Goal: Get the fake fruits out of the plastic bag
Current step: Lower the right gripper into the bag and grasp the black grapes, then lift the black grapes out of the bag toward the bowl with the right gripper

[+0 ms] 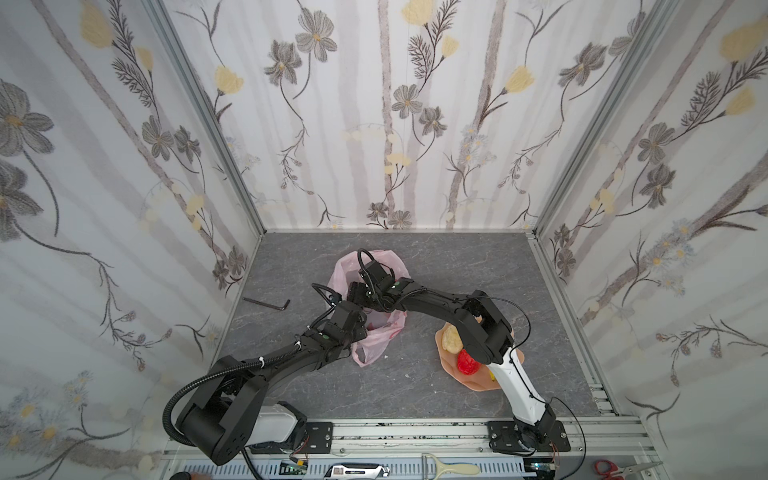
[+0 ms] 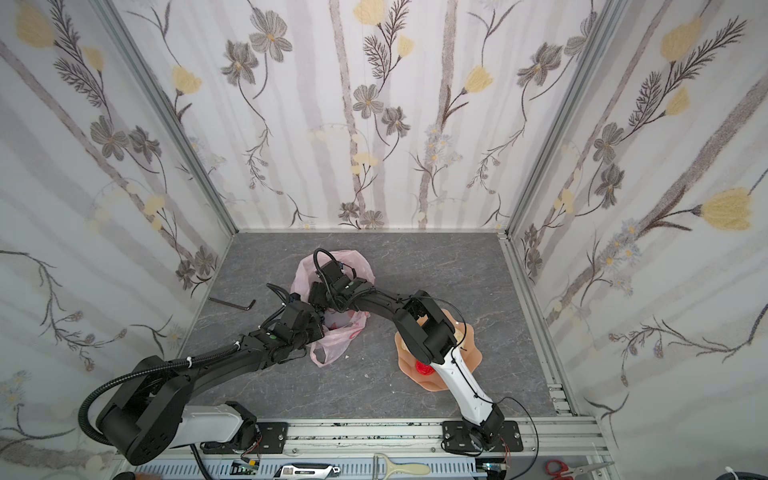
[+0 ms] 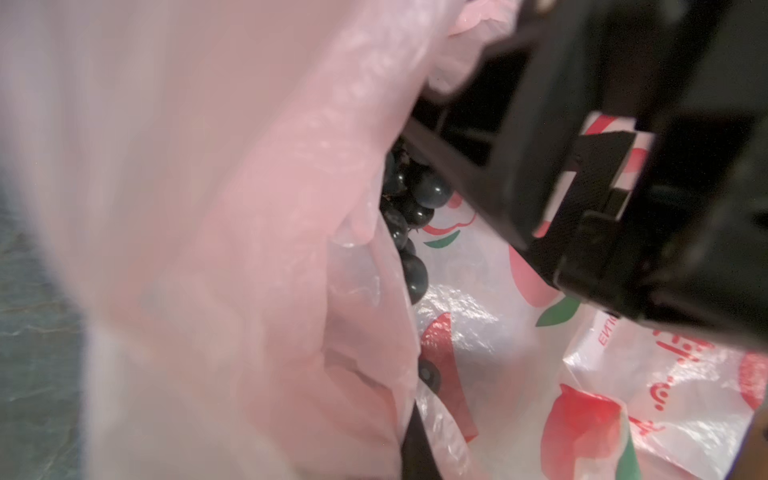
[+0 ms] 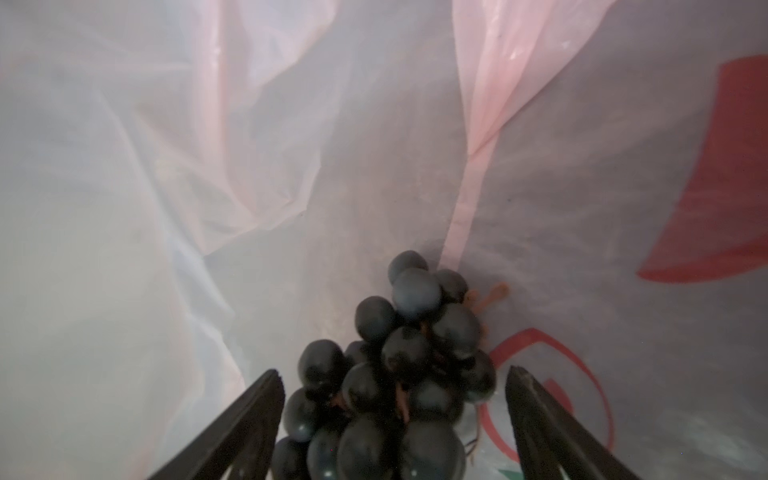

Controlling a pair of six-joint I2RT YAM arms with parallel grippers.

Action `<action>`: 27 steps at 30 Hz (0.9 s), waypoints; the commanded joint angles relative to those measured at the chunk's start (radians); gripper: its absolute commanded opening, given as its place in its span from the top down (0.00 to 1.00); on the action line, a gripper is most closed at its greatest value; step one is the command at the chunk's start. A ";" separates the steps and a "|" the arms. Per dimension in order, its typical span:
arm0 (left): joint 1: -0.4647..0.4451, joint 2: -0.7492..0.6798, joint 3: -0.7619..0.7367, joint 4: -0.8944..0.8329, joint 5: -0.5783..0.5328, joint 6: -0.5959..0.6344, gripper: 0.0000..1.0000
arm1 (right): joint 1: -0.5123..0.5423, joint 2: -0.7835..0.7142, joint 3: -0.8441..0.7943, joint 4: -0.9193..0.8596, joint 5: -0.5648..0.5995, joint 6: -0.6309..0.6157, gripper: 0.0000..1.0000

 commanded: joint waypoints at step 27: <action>-0.012 -0.111 -0.111 0.005 -0.066 -0.045 0.97 | -0.016 -0.133 -0.242 0.211 0.021 0.011 0.79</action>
